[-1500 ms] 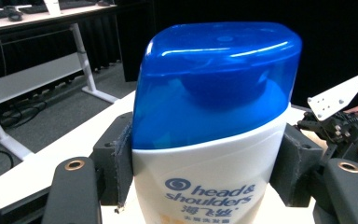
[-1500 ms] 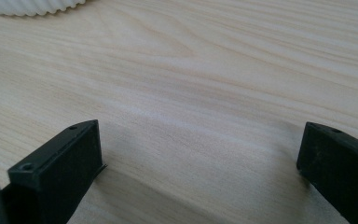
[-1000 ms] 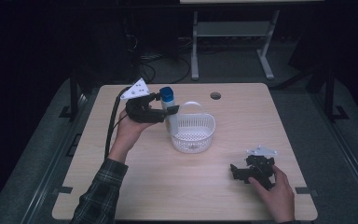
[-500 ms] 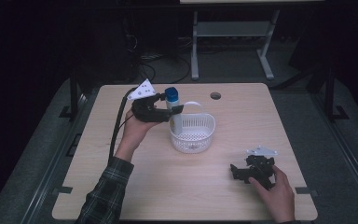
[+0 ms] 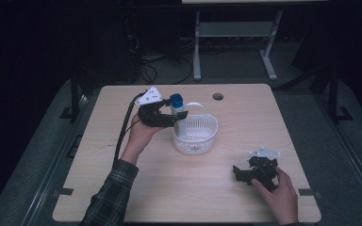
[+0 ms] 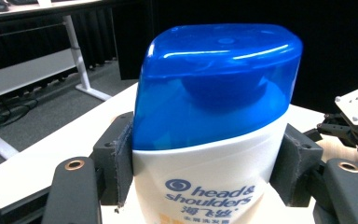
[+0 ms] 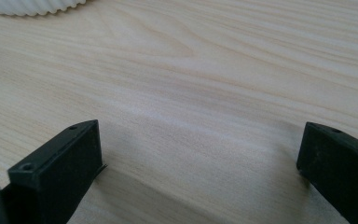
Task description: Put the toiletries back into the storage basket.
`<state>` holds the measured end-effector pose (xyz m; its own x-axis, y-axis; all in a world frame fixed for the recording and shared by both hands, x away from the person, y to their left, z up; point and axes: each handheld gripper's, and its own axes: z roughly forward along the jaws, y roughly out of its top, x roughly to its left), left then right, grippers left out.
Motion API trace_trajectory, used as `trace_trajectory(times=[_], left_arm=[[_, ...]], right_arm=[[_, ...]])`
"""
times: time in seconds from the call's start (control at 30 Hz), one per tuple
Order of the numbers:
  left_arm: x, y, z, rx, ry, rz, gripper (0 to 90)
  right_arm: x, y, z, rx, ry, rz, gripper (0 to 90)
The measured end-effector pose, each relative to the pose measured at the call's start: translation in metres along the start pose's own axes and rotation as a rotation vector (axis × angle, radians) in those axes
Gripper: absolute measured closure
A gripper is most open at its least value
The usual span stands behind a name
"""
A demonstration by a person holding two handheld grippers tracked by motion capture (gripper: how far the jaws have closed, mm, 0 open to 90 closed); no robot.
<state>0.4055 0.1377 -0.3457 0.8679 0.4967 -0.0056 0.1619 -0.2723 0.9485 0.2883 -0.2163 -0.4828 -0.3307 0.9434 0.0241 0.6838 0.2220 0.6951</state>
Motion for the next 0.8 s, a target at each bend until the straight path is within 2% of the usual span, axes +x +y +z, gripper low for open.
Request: trace_trajectory(times=[0.8], left_arm=[[-0.002,-0.027,0.015,0.056,-0.006,-0.001,33.1]], right_arm=[[0.0,0.0,0.0,0.0,0.001,0.0,0.0]])
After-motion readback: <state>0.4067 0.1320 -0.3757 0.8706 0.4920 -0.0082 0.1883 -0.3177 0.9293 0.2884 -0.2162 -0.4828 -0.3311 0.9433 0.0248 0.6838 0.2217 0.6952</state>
